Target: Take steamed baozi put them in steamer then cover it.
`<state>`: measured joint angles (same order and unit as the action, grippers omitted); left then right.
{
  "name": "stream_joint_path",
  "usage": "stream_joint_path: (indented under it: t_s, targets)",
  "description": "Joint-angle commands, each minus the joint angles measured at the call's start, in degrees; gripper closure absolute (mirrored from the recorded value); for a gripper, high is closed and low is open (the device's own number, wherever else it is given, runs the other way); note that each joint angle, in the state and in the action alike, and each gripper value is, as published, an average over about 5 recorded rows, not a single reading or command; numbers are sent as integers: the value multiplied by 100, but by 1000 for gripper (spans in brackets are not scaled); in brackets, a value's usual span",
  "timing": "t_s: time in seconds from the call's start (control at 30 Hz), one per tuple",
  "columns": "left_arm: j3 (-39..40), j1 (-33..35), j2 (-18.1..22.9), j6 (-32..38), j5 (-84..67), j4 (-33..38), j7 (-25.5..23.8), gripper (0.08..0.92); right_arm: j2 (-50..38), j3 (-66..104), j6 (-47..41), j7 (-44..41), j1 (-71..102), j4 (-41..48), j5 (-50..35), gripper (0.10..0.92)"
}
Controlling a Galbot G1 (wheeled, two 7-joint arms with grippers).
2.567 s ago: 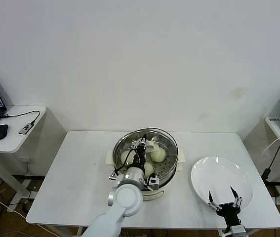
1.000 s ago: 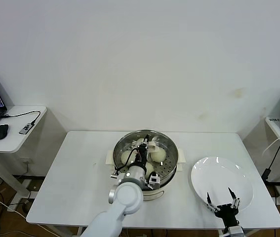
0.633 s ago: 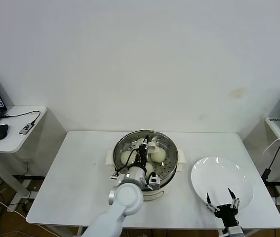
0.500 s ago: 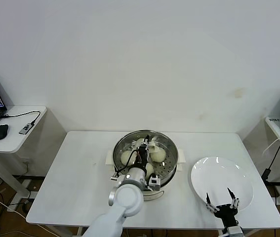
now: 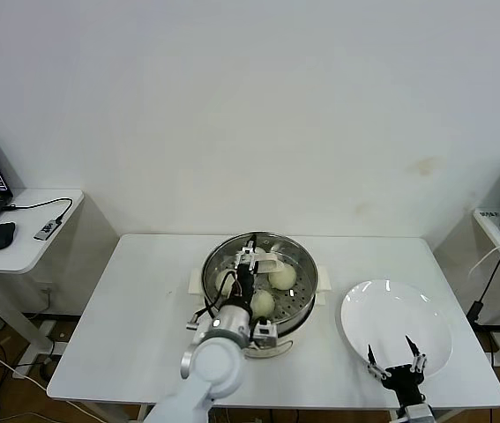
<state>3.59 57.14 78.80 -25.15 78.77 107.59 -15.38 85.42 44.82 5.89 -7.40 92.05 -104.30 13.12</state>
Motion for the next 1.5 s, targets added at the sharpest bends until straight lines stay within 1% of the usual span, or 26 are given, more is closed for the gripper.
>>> stream_joint_path:
  t_s: [0.03, 0.1, 0.2, 0.23, 0.3, 0.33, 0.4, 0.47, 0.53, 0.57, 0.6, 0.7, 0.8, 0.9, 1.03, 1.13, 1.23, 1.5]
  targets:
    - [-278, 879, -415, 57, -398, 939, 253, 274, -4, -6, 3, 3, -8, 23, 8, 203]
    - [-410, 1120, -549, 108, -628, 1198, 381, 221, -3, -15, 3, 3, -11, 35, 15, 203]
    - [-685, 1594, -768, 240, -1230, 1648, 732, 184, -3, -32, 4, 4, -8, 41, 27, 203]
    - [-793, 1802, -837, 301, -1525, 1809, 926, 181, -3, -36, 6, 5, -5, 38, 32, 203]
    - [-1045, 2307, -955, 504, -2333, 2098, 1536, 178, -3, -44, 20, 7, 10, 19, 30, 203]
    - [-1221, 2566, -984, 704, -2859, 2180, 1918, 178, -7, -48, 47, 10, 20, 7, 12, 203]
    - [-1726, 3101, -990, 1408, -4053, 2213, 2663, 177, -35, -70, 178, 16, 56, -26, -72, 203]
    - [-2406, 3586, -866, 2602, -5378, 1989, 3024, 177, -119, -143, 343, 25, 127, -85, -270, 203]
    - [-2962, 3987, -722, 3567, -6462, 1691, 3078, 177, -251, -245, 477, 42, 224, -161, -520, 203]
    - [-3156, 4185, -666, 3901, -7000, 1564, 3070, 177, -327, -298, 530, 55, 280, -202, -661, 203]
    - [-3258, 4344, -645, 4014, -7416, 1483, 3086, 177, -393, -338, 573, 68, 324, -237, -772, 203]
    - [-3295, 4770, -604, 4056, -8520, 1395, 3208, 177, -629, -487, 707, 130, 482, -339, -1097, 203]
    - [-3261, 5012, -531, 4231, -9064, 1318, 3247, 177, -855, -688, 812, 175, 686, -418, -1371, 203]
    - [-3258, 5094, -493, 4427, -9257, 1179, 3190, 177, -1000, -866, 861, 184, 863, -431, -1553, 203]
    - [-3231, 5036, -522, 4557, -9589, 859, 3057, 177, -1071, -1016, 907, 188, 945, -345, -1549, 203]
    - [-3257, 5040, -531, 4567, -9694, 744, 2891, 177, -1075, -1072, 917, 201, 970, -363, -1521, 203]
    - [-3279, 5124, -536, 4517, -9613, 783, 2712, 177, -1083, -1112, 890, 211, 1006, -433, -1497, 203]
    - [-3286, 5231, -479, 4365, -9379, 904, 2456, 177, -1136, -1180, 776, 200, 1150, -657, -1510, 203]
